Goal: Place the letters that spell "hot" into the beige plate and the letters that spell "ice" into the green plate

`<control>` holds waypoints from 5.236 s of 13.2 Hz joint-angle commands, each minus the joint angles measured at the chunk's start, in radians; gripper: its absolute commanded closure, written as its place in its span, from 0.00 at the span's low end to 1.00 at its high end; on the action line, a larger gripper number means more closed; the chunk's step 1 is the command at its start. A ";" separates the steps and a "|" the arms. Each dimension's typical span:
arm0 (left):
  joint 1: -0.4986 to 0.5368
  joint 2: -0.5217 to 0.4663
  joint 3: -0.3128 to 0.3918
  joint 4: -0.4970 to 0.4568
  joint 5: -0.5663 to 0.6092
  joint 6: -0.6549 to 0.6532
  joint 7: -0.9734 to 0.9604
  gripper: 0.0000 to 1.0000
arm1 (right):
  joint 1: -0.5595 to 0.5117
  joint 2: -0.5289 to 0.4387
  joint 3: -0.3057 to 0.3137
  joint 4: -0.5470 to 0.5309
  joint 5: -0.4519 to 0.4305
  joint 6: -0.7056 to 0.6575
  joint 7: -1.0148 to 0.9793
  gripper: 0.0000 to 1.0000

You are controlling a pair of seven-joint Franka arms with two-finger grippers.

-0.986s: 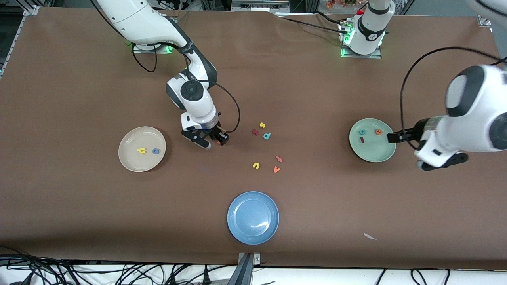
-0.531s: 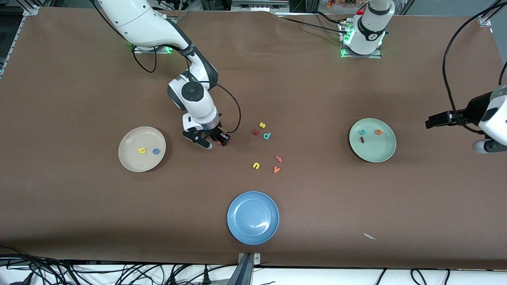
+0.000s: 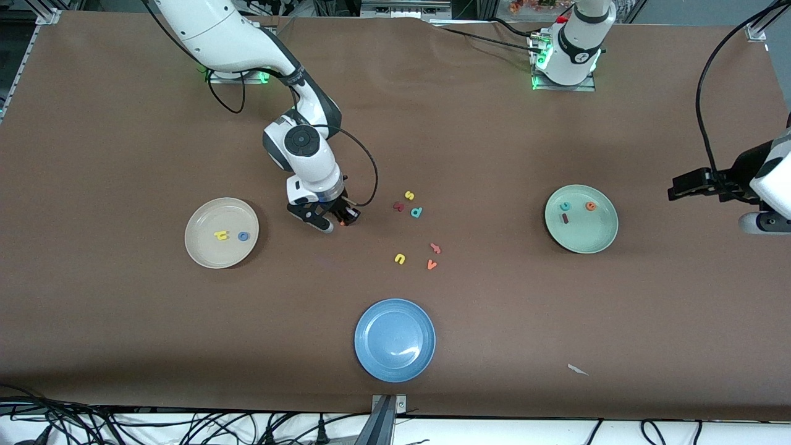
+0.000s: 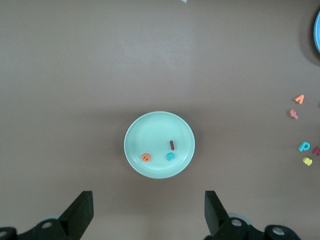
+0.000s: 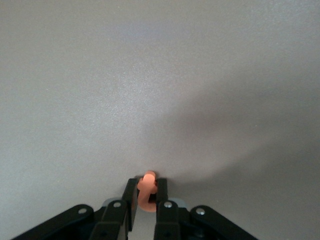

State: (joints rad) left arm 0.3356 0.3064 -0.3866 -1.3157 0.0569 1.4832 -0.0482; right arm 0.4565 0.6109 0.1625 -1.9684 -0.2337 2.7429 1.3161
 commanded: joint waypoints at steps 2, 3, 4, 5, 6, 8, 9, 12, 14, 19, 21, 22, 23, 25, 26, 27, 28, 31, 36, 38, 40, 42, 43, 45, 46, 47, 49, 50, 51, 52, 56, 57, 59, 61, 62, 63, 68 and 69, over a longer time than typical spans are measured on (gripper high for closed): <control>0.010 -0.015 -0.005 -0.089 0.012 0.098 0.022 0.06 | 0.016 -0.046 -0.046 -0.004 -0.012 -0.035 -0.076 0.95; 0.010 -0.013 -0.006 -0.088 0.012 0.104 0.018 0.00 | 0.011 -0.071 -0.047 -0.004 -0.012 -0.087 -0.113 0.95; 0.010 -0.013 -0.003 -0.083 0.009 0.104 0.015 0.00 | -0.004 -0.100 -0.047 -0.009 -0.012 -0.130 -0.159 0.95; 0.011 -0.010 -0.001 -0.080 0.003 0.104 0.014 0.00 | -0.031 -0.132 -0.047 -0.020 -0.007 -0.169 -0.231 0.95; 0.016 -0.010 0.000 -0.080 -0.002 0.103 0.018 0.00 | -0.070 -0.169 -0.046 -0.041 -0.006 -0.199 -0.315 0.95; 0.019 -0.010 0.000 -0.082 -0.002 0.097 0.019 0.00 | -0.154 -0.227 -0.046 -0.099 0.007 -0.216 -0.508 0.95; 0.019 -0.010 0.000 -0.082 -0.002 0.092 0.019 0.00 | -0.173 -0.250 -0.046 -0.122 0.013 -0.224 -0.559 0.95; 0.019 -0.010 -0.001 -0.085 -0.002 0.089 0.018 0.00 | -0.274 -0.321 -0.046 -0.200 0.017 -0.290 -0.775 0.94; 0.019 -0.010 -0.003 -0.088 -0.002 0.088 0.016 0.00 | -0.323 -0.361 -0.046 -0.246 0.100 -0.308 -0.924 0.93; 0.019 -0.010 -0.003 -0.089 0.000 0.088 0.025 0.00 | -0.351 -0.373 -0.093 -0.248 0.136 -0.401 -1.094 0.74; 0.019 -0.009 -0.003 -0.089 0.000 0.083 0.027 0.00 | -0.351 -0.372 -0.093 -0.247 0.136 -0.401 -1.092 0.00; 0.019 -0.009 -0.003 -0.089 0.000 0.084 0.027 0.00 | -0.351 -0.373 -0.093 -0.247 0.136 -0.402 -1.092 0.00; 0.019 -0.009 -0.003 -0.089 0.000 0.085 0.027 0.00 | -0.351 -0.373 -0.093 -0.245 0.136 -0.404 -1.094 0.00; 0.019 -0.009 -0.003 -0.091 0.000 0.085 0.027 0.00 | -0.351 -0.385 -0.095 -0.234 0.137 -0.416 -1.091 0.00; 0.019 -0.007 -0.003 -0.089 0.000 0.085 0.027 0.00 | -0.351 -0.408 -0.095 -0.221 0.137 -0.448 -1.089 0.00; 0.019 -0.007 -0.003 -0.091 0.000 0.085 0.027 0.00 | -0.351 -0.427 -0.093 -0.184 0.158 -0.515 -1.088 0.00; 0.019 -0.007 -0.001 -0.091 0.000 0.085 0.027 0.00 | -0.351 -0.436 -0.089 -0.109 0.201 -0.636 -1.088 0.00; 0.019 -0.007 -0.003 -0.091 0.000 0.083 0.027 0.00 | -0.349 -0.435 -0.086 0.124 0.226 -0.921 -1.095 0.00; 0.019 -0.007 -0.003 -0.091 0.000 0.083 0.027 0.00 | -0.348 -0.456 -0.093 0.334 0.252 -1.130 -1.098 0.00; 0.019 -0.007 -0.003 -0.091 0.000 0.083 0.027 0.00 | -0.349 -0.497 -0.113 0.361 0.255 -1.167 -1.101 0.00; 0.019 -0.007 -0.003 -0.091 0.000 0.083 0.027 0.00 | -0.348 -0.500 -0.171 0.390 0.260 -1.213 -1.188 0.00; 0.019 -0.006 -0.003 -0.091 0.000 0.083 0.027 0.00 | -0.352 -0.491 -0.179 0.393 0.257 -1.217 -1.226 0.00; 0.019 -0.006 -0.003 -0.091 0.000 0.083 0.027 0.00 | -0.354 -0.491 -0.178 0.413 0.258 -1.232 -1.223 0.00; 0.019 -0.006 -0.003 -0.091 0.000 0.083 0.027 0.00 | -0.349 -0.482 -0.178 0.445 0.257 -1.243 -1.224 0.00; 0.019 -0.006 -0.003 -0.091 0.000 0.083 0.027 0.00 | -0.349 -0.482 -0.176 0.445 0.258 -1.243 -1.221 0.00; 0.019 -0.006 -0.001 -0.091 0.000 0.083 0.027 0.00 | -0.346 -0.481 -0.176 0.445 0.258 -1.241 -1.221 0.00; 0.019 -0.006 -0.003 -0.091 0.000 0.083 0.027 0.00 | -0.345 -0.467 -0.175 0.447 0.254 -1.235 -1.227 0.00; 0.019 -0.006 -0.003 -0.091 0.000 0.083 0.027 0.00 | -0.351 -0.467 -0.176 0.451 0.255 -1.235 -1.229 0.00; 0.019 -0.006 -0.003 -0.091 0.000 0.083 0.027 0.00 | -0.351 -0.467 -0.176 0.459 0.255 -1.241 -1.230 0.00; 0.019 -0.006 -0.003 -0.091 0.000 0.081 0.027 0.00 | -0.351 -0.467 -0.178 0.459 0.248 -1.241 -1.232 0.00; 0.019 -0.007 -0.003 -0.091 0.000 0.078 0.027 0.00 | -0.351 -0.467 -0.178 0.483 0.241 -1.230 -1.226 0.00; 0.019 -0.007 -0.003 -0.091 0.000 0.078 0.027 0.00 | -0.352 -0.467 -0.179 0.496 0.243 -1.229 -1.226 0.00; 0.019 -0.007 -0.001 -0.091 0.000 0.078 0.027 0.00 | -0.352 -0.467 -0.179 0.511 0.241 -1.237 -1.226 0.00; 0.019 -0.007 -0.003 -0.091 0.000 0.078 0.027 0.00 | -0.348 -0.467 -0.178 0.511 0.238 -1.241 -1.223 0.00; 0.019 -0.007 -0.003 -0.091 0.001 0.078 0.027 0.00 | -0.351 -0.467 -0.178 0.511 0.238 -1.241 -1.222 0.00; 0.019 -0.006 -0.003 -0.091 0.003 0.078 0.027 0.00 | -0.352 -0.465 -0.178 0.510 0.240 -1.241 -1.224 0.00; 0.019 -0.006 -0.003 -0.091 0.004 0.078 0.027 0.00 | -0.360 -0.465 -0.179 0.510 0.240 -1.241 -1.223 0.00; 0.019 -0.006 -0.003 -0.091 0.004 0.078 0.027 0.00 | -0.357 -0.467 -0.179 0.510 0.240 -1.241 -1.219 0.00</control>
State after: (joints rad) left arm 0.3447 0.3106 -0.3834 -1.3957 0.0575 1.5671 -0.0476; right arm 0.1037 0.1349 -0.0189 -1.4897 0.0038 1.5263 0.1042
